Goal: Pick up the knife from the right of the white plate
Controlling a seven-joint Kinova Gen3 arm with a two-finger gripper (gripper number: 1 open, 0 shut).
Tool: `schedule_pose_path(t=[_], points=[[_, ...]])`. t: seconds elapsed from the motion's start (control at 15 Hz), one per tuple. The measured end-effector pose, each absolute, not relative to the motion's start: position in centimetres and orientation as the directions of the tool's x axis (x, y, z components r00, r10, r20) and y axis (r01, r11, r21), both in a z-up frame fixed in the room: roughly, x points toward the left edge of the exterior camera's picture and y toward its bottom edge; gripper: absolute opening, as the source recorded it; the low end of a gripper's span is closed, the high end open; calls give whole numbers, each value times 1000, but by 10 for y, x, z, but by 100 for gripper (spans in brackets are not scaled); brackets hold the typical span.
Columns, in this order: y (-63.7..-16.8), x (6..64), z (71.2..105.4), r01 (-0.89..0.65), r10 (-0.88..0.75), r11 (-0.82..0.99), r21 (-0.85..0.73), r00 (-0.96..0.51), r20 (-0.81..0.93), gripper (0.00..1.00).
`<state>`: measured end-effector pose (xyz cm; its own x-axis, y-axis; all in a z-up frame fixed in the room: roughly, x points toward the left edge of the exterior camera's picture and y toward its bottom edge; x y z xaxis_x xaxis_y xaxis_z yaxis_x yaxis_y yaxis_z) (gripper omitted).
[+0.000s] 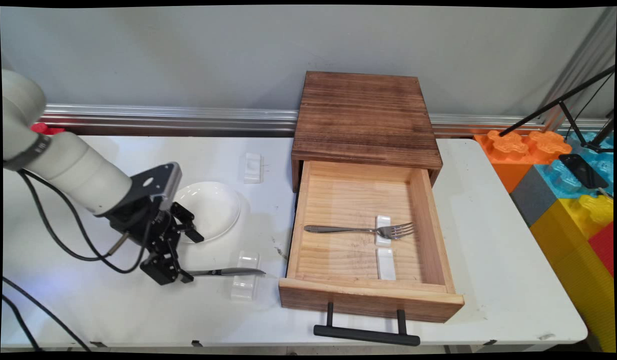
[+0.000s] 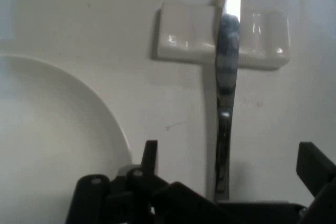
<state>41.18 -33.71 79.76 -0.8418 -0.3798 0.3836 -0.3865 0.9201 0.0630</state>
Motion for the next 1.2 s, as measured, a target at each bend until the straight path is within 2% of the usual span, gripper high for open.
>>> schedule_pose_path(t=[0.4, 1.2], points=[[-340, 394, 779, -385, -377, 921, 55, -850, 368, 100], [-342, 378, 765, -396, -390, 916, 59, -852, 349, 100]])
